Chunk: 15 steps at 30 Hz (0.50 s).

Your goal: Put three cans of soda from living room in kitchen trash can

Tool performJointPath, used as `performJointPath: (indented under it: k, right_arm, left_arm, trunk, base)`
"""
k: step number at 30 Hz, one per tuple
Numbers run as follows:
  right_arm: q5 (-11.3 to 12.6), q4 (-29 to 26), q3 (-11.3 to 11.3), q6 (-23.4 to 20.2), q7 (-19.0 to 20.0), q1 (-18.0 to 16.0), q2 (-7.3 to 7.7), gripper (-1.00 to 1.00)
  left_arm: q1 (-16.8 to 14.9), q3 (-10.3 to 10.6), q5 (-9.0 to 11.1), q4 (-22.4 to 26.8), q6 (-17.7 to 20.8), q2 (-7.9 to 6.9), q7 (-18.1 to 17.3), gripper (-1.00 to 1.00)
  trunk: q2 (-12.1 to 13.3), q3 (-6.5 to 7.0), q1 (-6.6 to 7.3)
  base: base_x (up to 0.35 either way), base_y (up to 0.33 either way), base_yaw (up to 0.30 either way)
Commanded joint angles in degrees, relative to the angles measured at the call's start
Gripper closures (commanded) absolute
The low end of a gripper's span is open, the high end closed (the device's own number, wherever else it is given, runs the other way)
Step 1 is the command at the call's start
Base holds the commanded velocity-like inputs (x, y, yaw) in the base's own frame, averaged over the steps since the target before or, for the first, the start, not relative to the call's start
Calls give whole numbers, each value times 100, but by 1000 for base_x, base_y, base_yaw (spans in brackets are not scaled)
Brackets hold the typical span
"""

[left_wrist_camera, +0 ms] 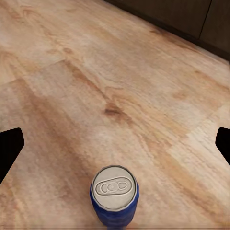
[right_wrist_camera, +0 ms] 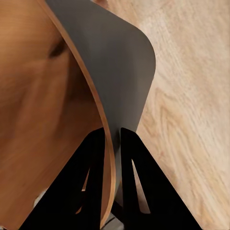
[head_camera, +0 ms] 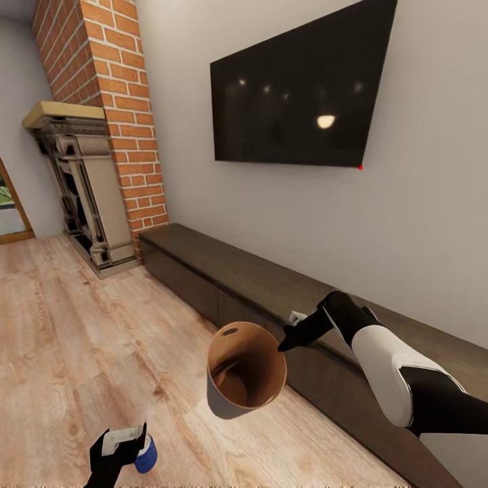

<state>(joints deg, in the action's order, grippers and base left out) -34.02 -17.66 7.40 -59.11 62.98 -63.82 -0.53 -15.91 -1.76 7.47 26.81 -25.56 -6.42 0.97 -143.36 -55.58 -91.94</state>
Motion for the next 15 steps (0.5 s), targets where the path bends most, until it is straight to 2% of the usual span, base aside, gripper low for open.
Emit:
performJointPath:
  k: [1, 15]
  right_arm:
    - [168, 0, 52, -89, 28, -1, 0, 100]
    - [168, -9, 43, -89, 19, 1, -7, 100]
  left_arm:
    - [0, 0, 0, 0, -1, 0, 0, -100]
    - [0, 3, 2, 0, -1, 0, 0, -100]
  trunk:
    - [-3, -22, -2]
    - [-21, -332, -38]
  base:
    - [0, 0, 0]
    - [0, 0, 0]
